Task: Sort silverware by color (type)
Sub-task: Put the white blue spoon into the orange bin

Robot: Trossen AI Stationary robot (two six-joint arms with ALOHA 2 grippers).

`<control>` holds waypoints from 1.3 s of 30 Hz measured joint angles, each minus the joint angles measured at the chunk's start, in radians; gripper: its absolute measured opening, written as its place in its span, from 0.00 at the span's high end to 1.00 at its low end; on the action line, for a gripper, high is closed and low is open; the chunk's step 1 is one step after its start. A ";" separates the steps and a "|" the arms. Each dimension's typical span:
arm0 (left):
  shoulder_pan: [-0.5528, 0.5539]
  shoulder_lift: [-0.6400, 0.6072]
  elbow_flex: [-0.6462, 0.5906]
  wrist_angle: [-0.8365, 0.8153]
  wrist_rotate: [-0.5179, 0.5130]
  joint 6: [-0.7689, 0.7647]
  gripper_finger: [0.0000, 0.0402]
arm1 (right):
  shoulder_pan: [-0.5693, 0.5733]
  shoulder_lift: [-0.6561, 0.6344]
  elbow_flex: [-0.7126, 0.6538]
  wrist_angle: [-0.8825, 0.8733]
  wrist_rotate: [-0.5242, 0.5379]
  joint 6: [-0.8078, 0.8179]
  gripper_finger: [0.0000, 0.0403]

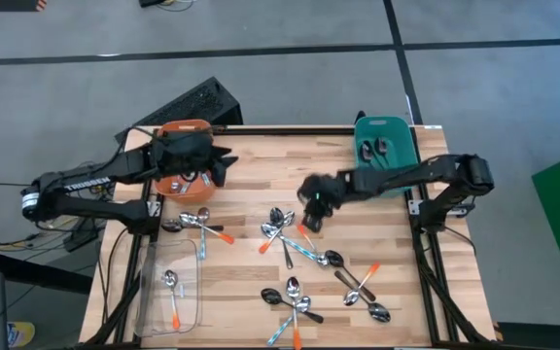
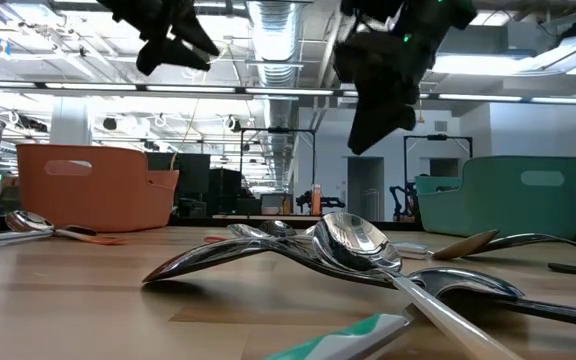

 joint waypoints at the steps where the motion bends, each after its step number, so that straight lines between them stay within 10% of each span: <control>1: -0.019 0.000 0.000 0.005 0.000 0.000 0.58 | 0.027 0.009 0.000 0.017 0.013 -0.020 0.72; 17: -0.290 -0.011 0.001 -0.165 -0.072 -0.050 0.58 | 0.200 0.327 0.060 0.118 0.056 0.077 0.50; 39: -0.386 -0.019 0.001 -0.285 -0.194 -0.201 0.58 | 0.149 0.364 0.088 0.091 -0.070 0.229 0.92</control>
